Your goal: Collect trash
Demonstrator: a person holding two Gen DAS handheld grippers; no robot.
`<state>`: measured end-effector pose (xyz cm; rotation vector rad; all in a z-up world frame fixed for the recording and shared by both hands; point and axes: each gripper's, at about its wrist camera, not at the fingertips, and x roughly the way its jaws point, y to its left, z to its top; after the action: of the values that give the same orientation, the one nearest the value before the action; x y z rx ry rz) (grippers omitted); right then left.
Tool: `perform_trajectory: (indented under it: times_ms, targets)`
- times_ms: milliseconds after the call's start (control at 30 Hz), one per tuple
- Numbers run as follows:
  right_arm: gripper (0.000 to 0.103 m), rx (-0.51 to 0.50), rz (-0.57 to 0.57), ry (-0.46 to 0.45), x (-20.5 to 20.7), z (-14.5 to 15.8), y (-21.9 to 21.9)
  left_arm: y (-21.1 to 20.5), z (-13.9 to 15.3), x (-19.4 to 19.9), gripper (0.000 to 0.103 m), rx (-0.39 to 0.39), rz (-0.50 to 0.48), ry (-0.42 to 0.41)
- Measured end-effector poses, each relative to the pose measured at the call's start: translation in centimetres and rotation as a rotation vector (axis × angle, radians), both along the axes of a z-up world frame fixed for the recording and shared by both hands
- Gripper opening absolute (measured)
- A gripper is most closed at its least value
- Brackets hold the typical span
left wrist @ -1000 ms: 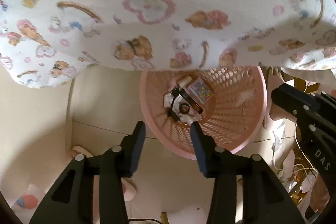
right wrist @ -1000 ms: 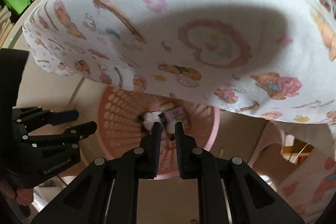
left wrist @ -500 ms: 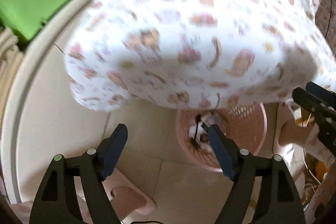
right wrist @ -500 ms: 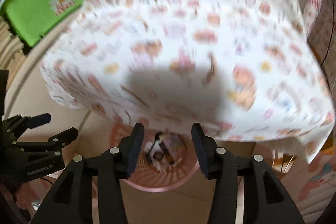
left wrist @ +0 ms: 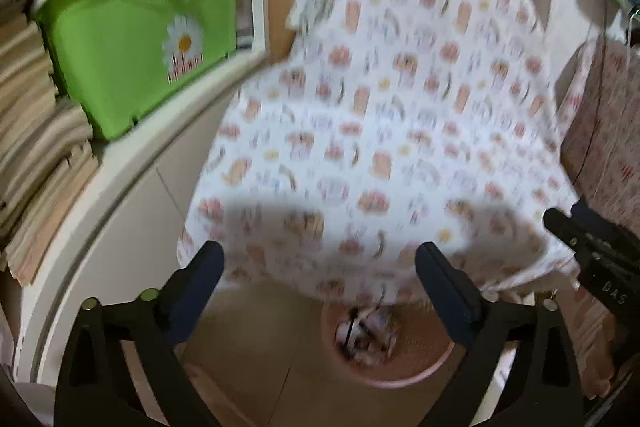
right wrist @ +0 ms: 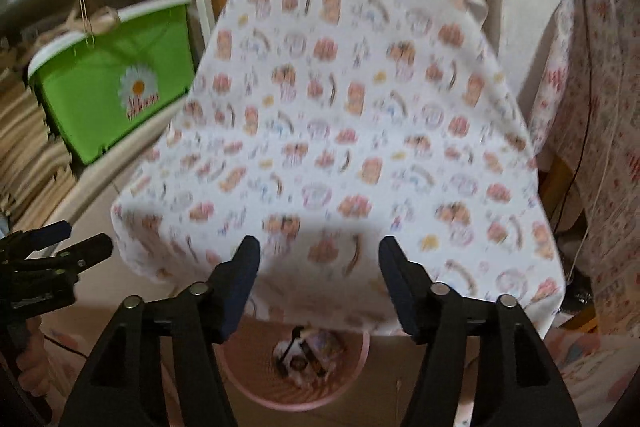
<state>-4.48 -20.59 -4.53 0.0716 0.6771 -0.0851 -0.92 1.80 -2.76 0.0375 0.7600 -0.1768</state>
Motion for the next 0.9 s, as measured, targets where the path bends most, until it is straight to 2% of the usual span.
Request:
perform_trajectory:
  times_ms: [100, 267, 367, 500, 600, 900]
  targets:
    - [0.072, 0.011, -0.003, -0.029, -0.3, 1.1, -0.3, 0.1, 1.5, -0.3, 0.102, 0.005, 0.004, -0.07]
    - [0.088, -0.003, 0.009, -0.067, -0.8, 2.2, -0.1, -0.6, 2.3, 0.0, 0.102, 0.031, -0.014, -0.094]
    - [0.09, -0.018, 0.007, -0.083, -1.0, 2.7, 0.2, -1.0, 2.5, 0.5, 0.102, 0.018, -0.004, -0.098]
    - [0.103, -0.014, 0.01, -0.088, -1.0, 3.1, 0.2, -1.7, 3.0, 0.5, 0.102, 0.01, -0.006, -0.124]
    - [0.103, -0.02, 0.003, -0.098, -0.8, 3.5, 0.0, -2.6, 3.1, 0.6, 0.102, 0.043, -0.004, -0.155]
    - [0.103, -0.047, -0.025, -0.119, -0.4, 4.0, -0.8, -4.0, 2.4, 1.3, 0.102, 0.055, -0.005, -0.159]
